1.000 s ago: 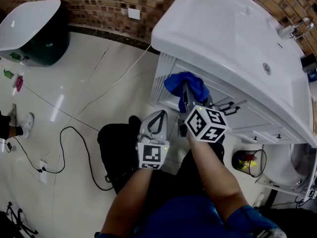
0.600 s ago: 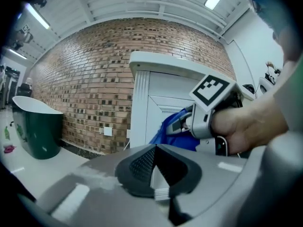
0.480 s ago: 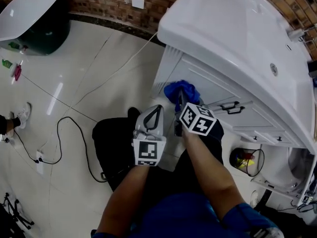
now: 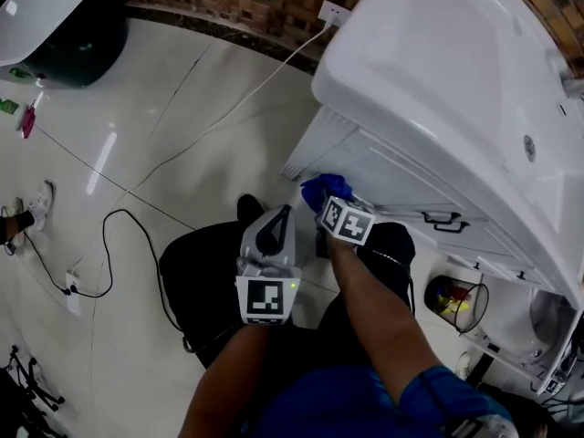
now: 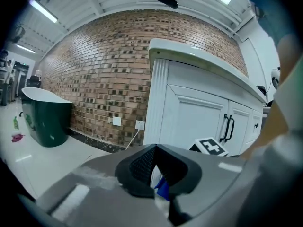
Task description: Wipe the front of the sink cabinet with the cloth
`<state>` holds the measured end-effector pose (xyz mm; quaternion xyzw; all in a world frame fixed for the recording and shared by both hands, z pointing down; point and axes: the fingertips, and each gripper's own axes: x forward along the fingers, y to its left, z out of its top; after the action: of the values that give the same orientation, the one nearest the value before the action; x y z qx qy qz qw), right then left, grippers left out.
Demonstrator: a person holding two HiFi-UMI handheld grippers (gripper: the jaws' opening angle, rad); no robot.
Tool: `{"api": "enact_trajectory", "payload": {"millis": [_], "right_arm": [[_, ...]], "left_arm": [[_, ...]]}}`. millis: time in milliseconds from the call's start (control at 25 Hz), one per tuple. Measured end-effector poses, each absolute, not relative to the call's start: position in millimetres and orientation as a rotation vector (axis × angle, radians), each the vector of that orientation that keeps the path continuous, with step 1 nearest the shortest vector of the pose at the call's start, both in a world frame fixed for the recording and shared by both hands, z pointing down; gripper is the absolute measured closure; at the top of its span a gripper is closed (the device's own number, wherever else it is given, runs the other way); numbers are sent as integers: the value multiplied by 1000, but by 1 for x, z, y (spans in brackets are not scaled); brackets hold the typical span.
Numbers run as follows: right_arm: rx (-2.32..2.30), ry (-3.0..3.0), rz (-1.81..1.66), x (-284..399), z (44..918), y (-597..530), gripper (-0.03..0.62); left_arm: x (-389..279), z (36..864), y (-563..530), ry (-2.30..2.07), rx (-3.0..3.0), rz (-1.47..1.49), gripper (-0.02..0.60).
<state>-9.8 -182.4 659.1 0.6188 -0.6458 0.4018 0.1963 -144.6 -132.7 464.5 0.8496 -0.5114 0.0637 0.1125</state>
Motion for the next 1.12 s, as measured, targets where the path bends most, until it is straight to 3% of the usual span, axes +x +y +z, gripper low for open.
{"api": "enact_trajectory", "payload": {"millis": [160, 360, 800, 1120], "right_arm": [[1668, -1746, 1125, -5, 689, -185, 522], [1663, -1869, 1140, -19, 652, -180, 522], [1913, -2463, 864, -15, 398, -158, 522], [1997, -2479, 940, 11, 374, -173, 522]], "left_arm": [[-142, 464, -139, -1480, 2525, 228, 580], [-134, 459, -139, -1462, 2545, 197, 580], [-98, 402, -128, -1398, 2684, 37, 580], [-86, 369, -118, -1409, 2770, 6, 580]]}}
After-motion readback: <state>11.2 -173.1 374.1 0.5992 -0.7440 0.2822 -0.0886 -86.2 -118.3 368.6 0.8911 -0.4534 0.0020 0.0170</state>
